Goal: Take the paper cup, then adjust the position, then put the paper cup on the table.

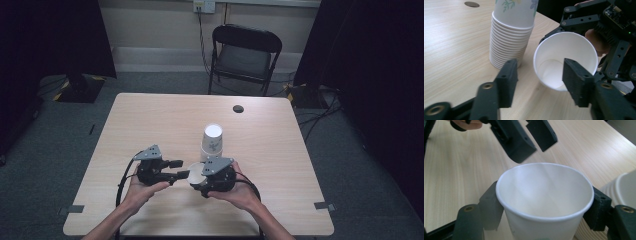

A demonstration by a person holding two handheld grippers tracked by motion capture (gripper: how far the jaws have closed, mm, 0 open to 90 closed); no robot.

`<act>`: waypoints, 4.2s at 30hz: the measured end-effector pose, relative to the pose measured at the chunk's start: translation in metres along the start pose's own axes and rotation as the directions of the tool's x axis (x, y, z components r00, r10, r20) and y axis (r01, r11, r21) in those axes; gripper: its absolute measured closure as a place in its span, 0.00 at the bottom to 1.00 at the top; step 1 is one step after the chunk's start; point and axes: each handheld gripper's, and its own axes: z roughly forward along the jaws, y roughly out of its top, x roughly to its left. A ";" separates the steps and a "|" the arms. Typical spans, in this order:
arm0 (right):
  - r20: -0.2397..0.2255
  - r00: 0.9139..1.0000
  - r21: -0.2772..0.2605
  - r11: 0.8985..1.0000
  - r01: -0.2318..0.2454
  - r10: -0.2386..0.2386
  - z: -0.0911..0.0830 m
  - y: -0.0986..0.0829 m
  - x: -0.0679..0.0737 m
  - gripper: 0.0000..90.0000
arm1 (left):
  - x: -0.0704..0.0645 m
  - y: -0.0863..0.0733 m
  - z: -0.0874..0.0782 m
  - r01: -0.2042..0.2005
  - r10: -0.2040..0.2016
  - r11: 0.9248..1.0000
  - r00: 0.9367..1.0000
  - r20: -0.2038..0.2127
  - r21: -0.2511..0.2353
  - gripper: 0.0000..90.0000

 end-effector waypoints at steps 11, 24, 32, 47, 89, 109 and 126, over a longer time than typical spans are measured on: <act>0.037 0.989 -0.054 0.988 -0.142 0.144 -0.021 -0.015 -0.013 0.33 | -0.001 0.002 -0.007 -0.056 0.054 0.998 0.995 -0.083 -0.019 0.33; 0.098 0.957 -0.114 0.958 -0.262 0.274 -0.048 -0.043 -0.027 0.33 | 0.012 -0.007 -0.017 -0.069 0.076 0.996 0.985 -0.157 0.050 0.30; 0.124 0.934 -0.138 0.938 -0.319 0.335 -0.057 -0.055 -0.039 0.34 | 0.029 -0.018 -0.032 -0.020 0.036 0.997 0.972 -0.234 0.069 0.24; 0.195 0.900 -0.174 0.917 -0.360 0.390 -0.066 -0.067 -0.062 0.34 | 0.048 -0.043 -0.038 0.034 0.041 0.972 0.950 -0.310 0.232 0.22; 0.354 0.794 -0.203 0.869 -0.451 0.494 -0.005 -0.088 -0.138 0.32 | 0.050 -0.069 -0.021 -0.022 0.124 0.963 0.919 -0.373 0.267 0.16; 0.384 0.782 -0.162 0.870 -0.466 0.490 -0.020 -0.104 -0.126 0.29 | 0.053 -0.070 -0.025 -0.019 0.123 0.963 0.919 -0.375 0.269 0.16; 0.359 0.780 -0.171 0.858 -0.485 0.512 -0.033 -0.104 -0.124 0.16 | 0.056 -0.070 -0.028 -0.014 0.123 0.962 0.914 -0.386 0.272 0.15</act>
